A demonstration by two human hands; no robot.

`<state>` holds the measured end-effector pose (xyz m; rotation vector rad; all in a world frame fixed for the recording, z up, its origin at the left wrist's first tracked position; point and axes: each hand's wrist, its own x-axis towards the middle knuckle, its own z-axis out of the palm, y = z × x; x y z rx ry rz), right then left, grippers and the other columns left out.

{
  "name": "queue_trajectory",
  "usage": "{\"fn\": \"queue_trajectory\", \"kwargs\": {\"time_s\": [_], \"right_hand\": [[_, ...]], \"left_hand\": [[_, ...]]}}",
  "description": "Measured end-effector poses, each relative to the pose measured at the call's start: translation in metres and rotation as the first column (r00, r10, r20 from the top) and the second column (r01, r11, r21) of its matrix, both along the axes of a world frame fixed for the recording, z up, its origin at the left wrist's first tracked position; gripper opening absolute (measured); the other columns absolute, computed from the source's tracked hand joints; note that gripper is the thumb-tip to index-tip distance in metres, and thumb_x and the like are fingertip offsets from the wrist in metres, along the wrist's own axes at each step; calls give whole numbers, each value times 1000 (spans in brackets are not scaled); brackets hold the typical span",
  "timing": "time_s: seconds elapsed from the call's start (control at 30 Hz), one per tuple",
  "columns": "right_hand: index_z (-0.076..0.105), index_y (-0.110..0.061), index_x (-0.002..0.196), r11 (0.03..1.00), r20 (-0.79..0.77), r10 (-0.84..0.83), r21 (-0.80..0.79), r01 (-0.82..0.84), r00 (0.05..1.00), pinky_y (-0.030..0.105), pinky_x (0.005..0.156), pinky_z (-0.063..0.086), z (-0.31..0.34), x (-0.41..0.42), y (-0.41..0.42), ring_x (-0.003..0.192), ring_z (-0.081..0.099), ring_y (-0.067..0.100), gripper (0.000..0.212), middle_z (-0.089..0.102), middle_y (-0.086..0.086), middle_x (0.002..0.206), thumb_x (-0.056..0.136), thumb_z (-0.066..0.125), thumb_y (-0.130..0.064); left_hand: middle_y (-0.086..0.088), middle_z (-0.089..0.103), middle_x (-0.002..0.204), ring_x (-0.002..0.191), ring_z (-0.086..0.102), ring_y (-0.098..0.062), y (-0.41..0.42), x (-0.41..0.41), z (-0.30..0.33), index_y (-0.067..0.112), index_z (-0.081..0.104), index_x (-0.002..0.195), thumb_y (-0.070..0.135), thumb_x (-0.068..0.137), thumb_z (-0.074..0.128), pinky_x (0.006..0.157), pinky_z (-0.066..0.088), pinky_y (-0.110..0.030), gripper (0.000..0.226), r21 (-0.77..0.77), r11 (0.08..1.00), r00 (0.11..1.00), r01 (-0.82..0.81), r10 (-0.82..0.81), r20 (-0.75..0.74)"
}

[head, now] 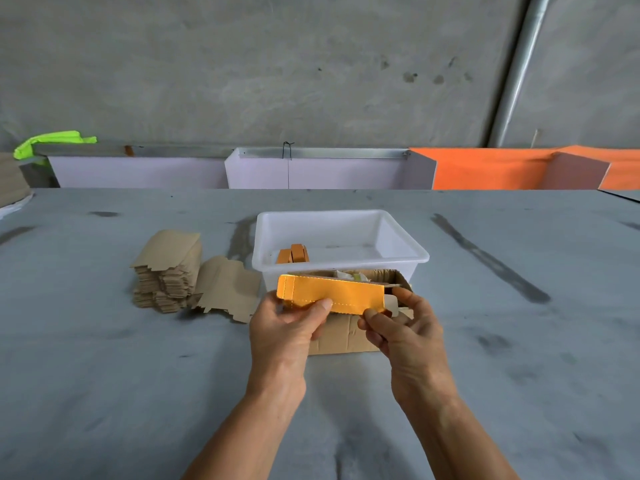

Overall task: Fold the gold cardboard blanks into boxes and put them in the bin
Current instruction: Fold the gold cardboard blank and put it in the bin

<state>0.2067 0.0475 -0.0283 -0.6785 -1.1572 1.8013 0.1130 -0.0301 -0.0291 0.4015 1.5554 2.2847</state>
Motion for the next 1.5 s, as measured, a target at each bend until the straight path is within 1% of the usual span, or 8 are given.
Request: {"fn": "queue_trajectory", "kwargs": {"time_s": [0.23, 0.43, 0.53, 0.73, 1.0, 1.1, 1.33, 1.5], "right_hand": [[49, -4, 121, 992, -43, 43, -118, -47, 998, 29, 65, 48, -3, -3, -9, 67, 62, 19, 52, 65, 7, 69, 75, 71, 5], [59, -7, 84, 951, -75, 102, -284, -119, 992, 24, 58, 46, -5, -13, -18, 60, 60, 15, 18, 64, 7, 69, 75, 71, 3], [56, -9, 71, 936, -71, 99, -333, -117, 993, 19, 48, 47, -7, -10, -15, 53, 59, 12, 19, 64, 6, 62, 77, 70, 0], [63, -3, 85, 918, -30, 117, -378, -119, 993, 19, 45, 48, -14, -4, -15, 52, 63, 12, 5, 69, 10, 68, 87, 64, -7], [61, -9, 86, 882, -66, 110, -453, -128, 992, 27, 53, 43, -13, 1, -7, 51, 64, 14, 21, 69, 8, 63, 98, 46, -17], [61, -9, 88, 871, -81, 113, -471, -138, 990, 28, 53, 44, -14, 4, -7, 54, 63, 15, 21, 70, 10, 68, 98, 46, -20], [56, -7, 83, 816, -292, 40, -542, -200, 955, 20, 46, 53, -11, 9, -7, 55, 68, 18, 20, 65, 9, 60, 99, 44, -10], [55, -5, 82, 792, -332, 4, -575, -205, 943, 19, 47, 52, -7, 9, -7, 51, 65, 15, 17, 62, 8, 61, 97, 46, -8]], "left_hand": [[1, 68, 57, 51, 63, -5, 3, 15, 0, 6, 63, 81, -12, 70, 73, 49, 49, -15, 23, 98, 994, 998, -50, 53, -33], [0, 67, 57, 50, 61, -6, 3, 22, -2, 5, 63, 82, -14, 70, 72, 49, 49, -15, 25, 155, 986, 995, -62, 73, -65], [1, 69, 61, 53, 62, -6, 0, 20, -6, 5, 63, 86, -15, 70, 71, 50, 50, -16, 27, 166, 985, 995, -52, 64, -71], [0, 71, 65, 57, 65, -7, -2, 18, -13, 7, 65, 87, -13, 69, 72, 52, 51, -16, 28, 145, 988, 996, -55, 64, -61], [-11, 70, 64, 54, 64, -16, -3, 14, -20, 7, 68, 87, 4, 85, 63, 51, 51, -20, 6, 105, 994, 998, -1, 8, -59], [-15, 71, 69, 59, 67, -20, -4, 14, -22, 7, 68, 90, 14, 92, 56, 52, 53, -22, 14, 104, 994, 999, 34, -33, -10], [-10, 72, 74, 63, 68, -22, -8, 10, -25, 7, 68, 89, 18, 83, 61, 53, 53, -24, 14, 99, 983, 988, 152, -153, 2], [-12, 73, 81, 65, 69, -23, -11, 5, -26, 10, 71, 91, 10, 86, 60, 55, 54, -24, 12, 113, 977, 983, 183, -185, 5]]}}
